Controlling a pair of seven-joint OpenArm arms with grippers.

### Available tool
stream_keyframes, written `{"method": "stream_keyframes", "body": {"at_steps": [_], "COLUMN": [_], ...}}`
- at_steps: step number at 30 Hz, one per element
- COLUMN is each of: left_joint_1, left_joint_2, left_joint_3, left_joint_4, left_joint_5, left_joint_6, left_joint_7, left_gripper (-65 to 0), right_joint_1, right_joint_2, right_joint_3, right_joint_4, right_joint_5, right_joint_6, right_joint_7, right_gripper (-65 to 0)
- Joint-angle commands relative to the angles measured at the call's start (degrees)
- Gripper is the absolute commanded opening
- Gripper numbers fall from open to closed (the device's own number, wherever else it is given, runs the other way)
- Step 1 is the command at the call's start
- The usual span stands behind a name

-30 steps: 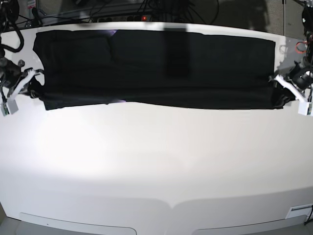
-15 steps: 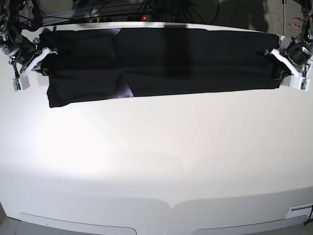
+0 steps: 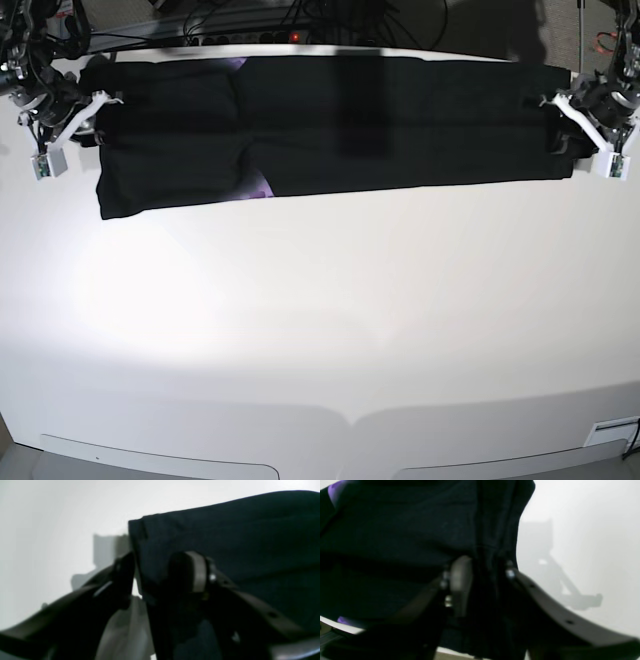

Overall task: Fold the T-shirt properly
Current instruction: 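Grasp both ends of the folded strip with both grippers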

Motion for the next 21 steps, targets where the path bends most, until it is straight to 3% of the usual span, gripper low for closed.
{"method": "stream_keyframes", "body": {"at_steps": [1, 8, 17, 21], "left_joint_1": [-0.2, -0.2, -2.7, -3.5], "left_joint_2": [-1.0, -1.1, -1.1, -1.1], "left_joint_3": [-0.7, -0.6, -0.7, -0.6], "left_joint_4": [1.0, -0.3, -12.7, -16.0], "left_joint_5": [-1.3, -10.3, -12.0, -19.2], "left_joint_6": [0.3, 0.2, 0.0, -7.4], "left_joint_7": [-0.8, 1.5, -0.4, 5.8], "left_gripper": [-33.1, -33.2, -33.2, -33.2], "right_joint_1": [0.2, 1.5, 2.4, 2.4], "right_joint_2": [1.2, 2.0, 2.0, 2.1], "right_joint_3": [0.7, 0.7, 0.7, 0.7], "right_joint_4": [0.8, 0.8, 0.8, 0.8], "right_joint_5": [0.7, 3.7, 3.7, 3.7], "right_joint_6": [0.4, 0.4, 0.4, 0.4], "right_joint_7": [2.1, 3.6, 4.5, 4.9], "right_gripper": [-40.6, -40.5, -40.6, -40.6]}}
